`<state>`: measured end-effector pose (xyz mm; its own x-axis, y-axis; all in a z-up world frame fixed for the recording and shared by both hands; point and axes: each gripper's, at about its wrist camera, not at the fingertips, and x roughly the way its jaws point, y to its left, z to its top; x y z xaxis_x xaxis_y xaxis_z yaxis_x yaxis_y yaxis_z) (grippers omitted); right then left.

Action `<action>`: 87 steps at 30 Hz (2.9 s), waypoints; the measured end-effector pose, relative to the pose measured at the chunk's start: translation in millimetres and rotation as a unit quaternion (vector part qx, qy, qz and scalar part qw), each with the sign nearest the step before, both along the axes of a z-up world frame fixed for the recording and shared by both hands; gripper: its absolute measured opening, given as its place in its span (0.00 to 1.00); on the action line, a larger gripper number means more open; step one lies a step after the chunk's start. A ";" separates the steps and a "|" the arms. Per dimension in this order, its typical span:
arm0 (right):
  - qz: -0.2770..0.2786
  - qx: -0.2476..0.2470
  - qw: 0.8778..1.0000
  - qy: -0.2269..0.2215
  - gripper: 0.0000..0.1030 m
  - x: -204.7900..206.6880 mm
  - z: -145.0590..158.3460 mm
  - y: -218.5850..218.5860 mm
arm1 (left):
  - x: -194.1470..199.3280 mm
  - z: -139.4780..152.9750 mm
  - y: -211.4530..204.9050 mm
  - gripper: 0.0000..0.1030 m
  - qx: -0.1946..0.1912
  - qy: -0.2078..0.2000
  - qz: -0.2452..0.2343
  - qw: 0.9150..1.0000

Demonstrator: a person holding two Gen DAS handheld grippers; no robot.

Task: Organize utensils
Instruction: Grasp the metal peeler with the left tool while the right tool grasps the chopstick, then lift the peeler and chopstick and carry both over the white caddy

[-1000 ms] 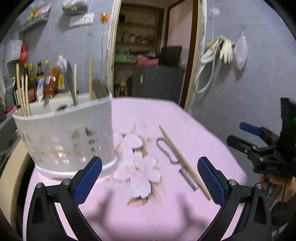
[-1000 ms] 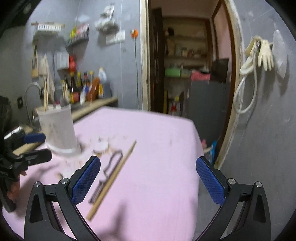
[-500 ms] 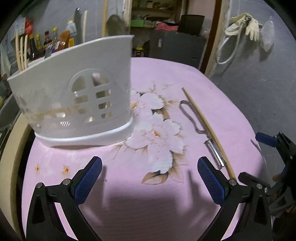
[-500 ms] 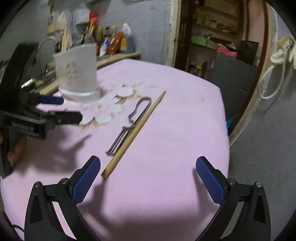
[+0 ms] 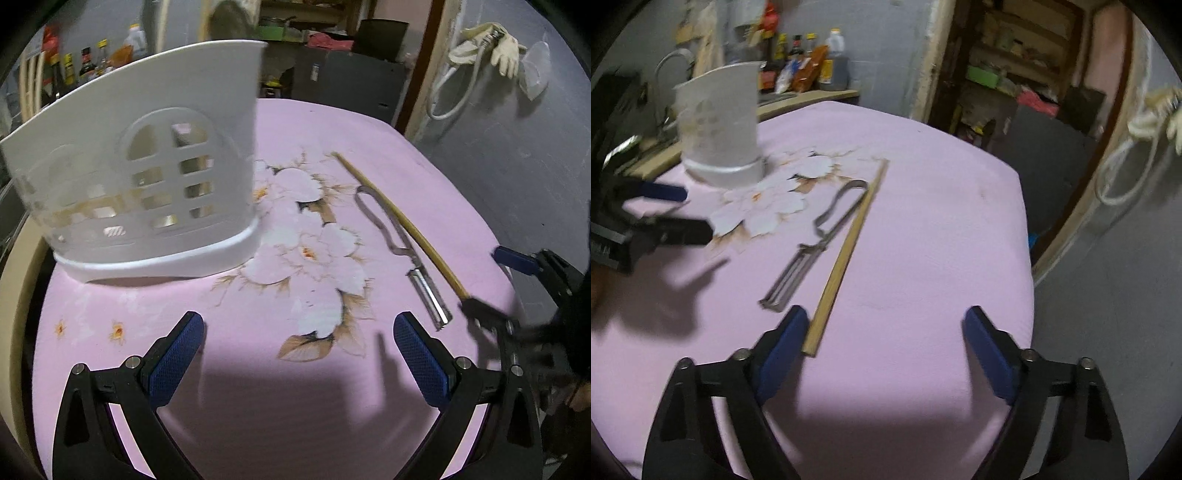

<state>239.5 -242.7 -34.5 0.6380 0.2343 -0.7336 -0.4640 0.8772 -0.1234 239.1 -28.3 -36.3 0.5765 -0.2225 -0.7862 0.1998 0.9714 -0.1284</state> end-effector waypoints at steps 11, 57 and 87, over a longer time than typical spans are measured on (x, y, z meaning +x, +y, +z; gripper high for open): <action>0.027 0.031 0.999 0.000 0.06 14.7 5.7 -4.3 | 12.3 0.0 -24.4 0.85 0.003 0.000 -0.043 0.999; 0.005 0.073 0.983 0.170 0.17 117.4 4.1 -19.4 | 124.9 1.7 -74.9 0.21 -0.006 0.130 -0.064 0.989; 0.003 0.287 0.932 -0.220 0.05 -22.9 80.2 8.5 | -13.3 86.5 -17.8 0.14 -0.074 -0.209 -0.011 0.975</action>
